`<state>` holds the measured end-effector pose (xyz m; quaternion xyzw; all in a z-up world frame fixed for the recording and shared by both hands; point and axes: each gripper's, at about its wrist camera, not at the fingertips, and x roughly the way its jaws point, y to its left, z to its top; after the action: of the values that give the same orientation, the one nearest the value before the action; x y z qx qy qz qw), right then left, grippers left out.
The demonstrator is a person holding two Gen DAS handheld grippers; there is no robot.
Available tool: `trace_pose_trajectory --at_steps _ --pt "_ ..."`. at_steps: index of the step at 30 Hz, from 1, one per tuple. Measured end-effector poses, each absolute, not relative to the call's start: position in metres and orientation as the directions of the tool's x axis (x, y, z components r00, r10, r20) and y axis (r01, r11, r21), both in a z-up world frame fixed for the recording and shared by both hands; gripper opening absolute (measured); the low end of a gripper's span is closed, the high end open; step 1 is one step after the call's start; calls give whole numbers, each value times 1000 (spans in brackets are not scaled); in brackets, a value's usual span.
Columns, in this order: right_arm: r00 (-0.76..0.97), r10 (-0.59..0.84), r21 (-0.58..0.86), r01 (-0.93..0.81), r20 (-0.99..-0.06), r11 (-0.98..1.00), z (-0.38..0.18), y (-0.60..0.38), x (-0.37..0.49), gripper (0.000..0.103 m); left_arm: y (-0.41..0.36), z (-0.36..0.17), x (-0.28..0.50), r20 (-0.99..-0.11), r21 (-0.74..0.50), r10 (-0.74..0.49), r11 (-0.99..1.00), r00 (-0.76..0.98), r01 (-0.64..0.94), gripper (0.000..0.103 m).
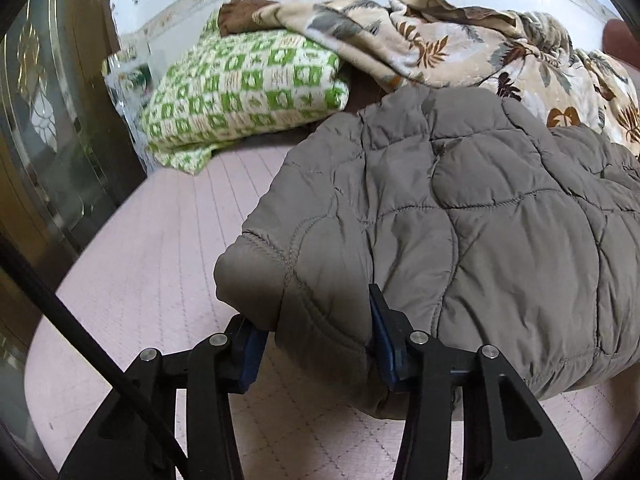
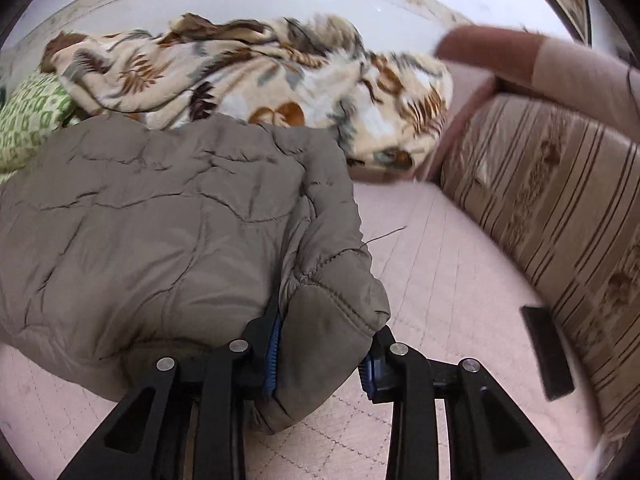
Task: Fold large clothes
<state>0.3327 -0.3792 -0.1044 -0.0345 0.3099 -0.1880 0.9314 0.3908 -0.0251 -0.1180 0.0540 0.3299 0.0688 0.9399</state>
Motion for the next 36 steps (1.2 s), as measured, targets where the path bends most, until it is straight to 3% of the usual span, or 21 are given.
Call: trace_pose_trajectory --at_steps 13,20,23,26,27,29,31,32,34,36 --pt "798 -311 -162 265 -517 950 -61 -355 264 33 6 -76 322 -602 64 103 995 792 -82 45" --pt "760 -241 -61 257 -603 964 -83 -361 214 34 22 -97 270 -659 39 82 996 747 -75 49" --pt "700 -158 89 303 -697 949 -105 -386 212 44 36 -115 269 -748 -15 60 994 661 -107 62" --pt "656 -41 283 381 -754 880 -125 -416 204 60 64 -119 266 -782 -159 -11 970 623 -183 73" --pt "672 1 384 422 -741 821 -130 -430 192 67 72 -117 264 -778 -191 -17 959 628 -211 74" --pt "702 -12 471 491 -712 732 -135 -446 168 70 86 -109 255 -754 -189 50 938 655 -290 74" --pt "715 -111 456 548 -690 701 -127 -453 150 71 93 -95 244 -691 -124 207 910 693 -395 74" --pt "726 -148 440 552 -672 709 -119 -453 147 72 91 -89 241 -662 -119 229 908 714 -401 74" --pt "789 -134 454 474 -600 755 -103 -443 148 72 77 -78 240 -610 -113 213 930 763 -350 74" --pt "824 -115 367 367 -555 855 -84 -413 166 72 52 -71 244 -579 -91 163 961 799 -262 74"
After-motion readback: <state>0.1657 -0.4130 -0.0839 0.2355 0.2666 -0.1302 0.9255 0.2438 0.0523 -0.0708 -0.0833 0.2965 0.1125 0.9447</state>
